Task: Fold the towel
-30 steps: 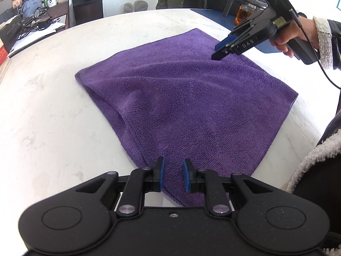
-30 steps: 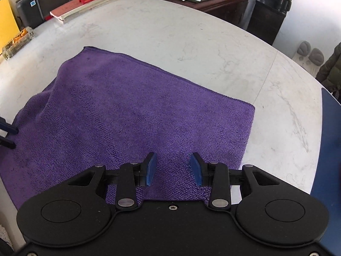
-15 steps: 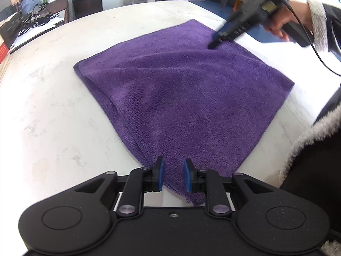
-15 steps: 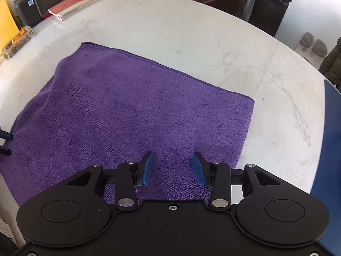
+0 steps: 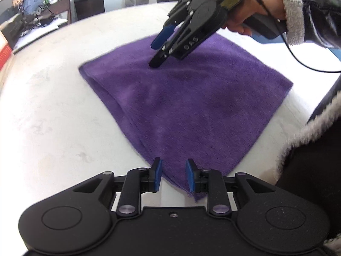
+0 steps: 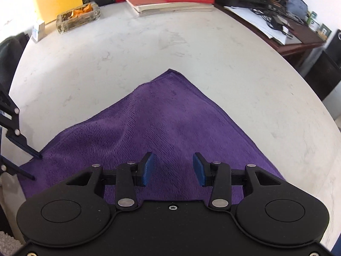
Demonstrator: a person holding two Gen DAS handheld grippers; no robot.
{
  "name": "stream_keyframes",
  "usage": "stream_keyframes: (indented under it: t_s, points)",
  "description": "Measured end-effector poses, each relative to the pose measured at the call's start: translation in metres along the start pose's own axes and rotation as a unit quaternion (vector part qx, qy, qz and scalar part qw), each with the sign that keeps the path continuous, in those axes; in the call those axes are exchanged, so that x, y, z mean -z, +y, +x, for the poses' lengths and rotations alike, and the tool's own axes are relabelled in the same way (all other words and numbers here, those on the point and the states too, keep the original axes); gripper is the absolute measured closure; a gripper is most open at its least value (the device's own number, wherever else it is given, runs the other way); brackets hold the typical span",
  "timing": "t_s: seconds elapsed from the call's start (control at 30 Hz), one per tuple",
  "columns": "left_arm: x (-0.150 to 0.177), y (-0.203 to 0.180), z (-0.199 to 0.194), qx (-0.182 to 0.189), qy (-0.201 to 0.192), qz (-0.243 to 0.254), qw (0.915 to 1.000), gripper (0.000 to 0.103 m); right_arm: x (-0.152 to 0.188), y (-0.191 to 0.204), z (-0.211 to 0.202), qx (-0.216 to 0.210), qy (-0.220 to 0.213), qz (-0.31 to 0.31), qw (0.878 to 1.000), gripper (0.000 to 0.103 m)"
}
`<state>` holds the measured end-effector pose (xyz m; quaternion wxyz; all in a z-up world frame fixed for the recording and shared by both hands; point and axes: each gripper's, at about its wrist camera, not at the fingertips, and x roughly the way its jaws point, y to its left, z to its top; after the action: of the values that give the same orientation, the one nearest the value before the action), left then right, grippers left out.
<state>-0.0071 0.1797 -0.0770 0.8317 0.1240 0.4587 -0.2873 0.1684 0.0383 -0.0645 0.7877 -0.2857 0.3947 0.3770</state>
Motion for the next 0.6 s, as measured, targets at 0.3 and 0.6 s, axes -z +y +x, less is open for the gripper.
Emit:
stream_keyframes:
  t_s: [0.3,0.6]
  points:
    - [-0.018,-0.008,0.027,0.046,0.004,0.032,0.9984,0.08,0.0,-0.029,0.013,0.031,0.017,-0.002,0.999,0.063]
    - [-0.009,-0.004,0.025,0.049,0.019,0.019,0.9984,0.077,-0.007,-0.05,0.032,0.042,-0.001,-0.014,0.999,0.063]
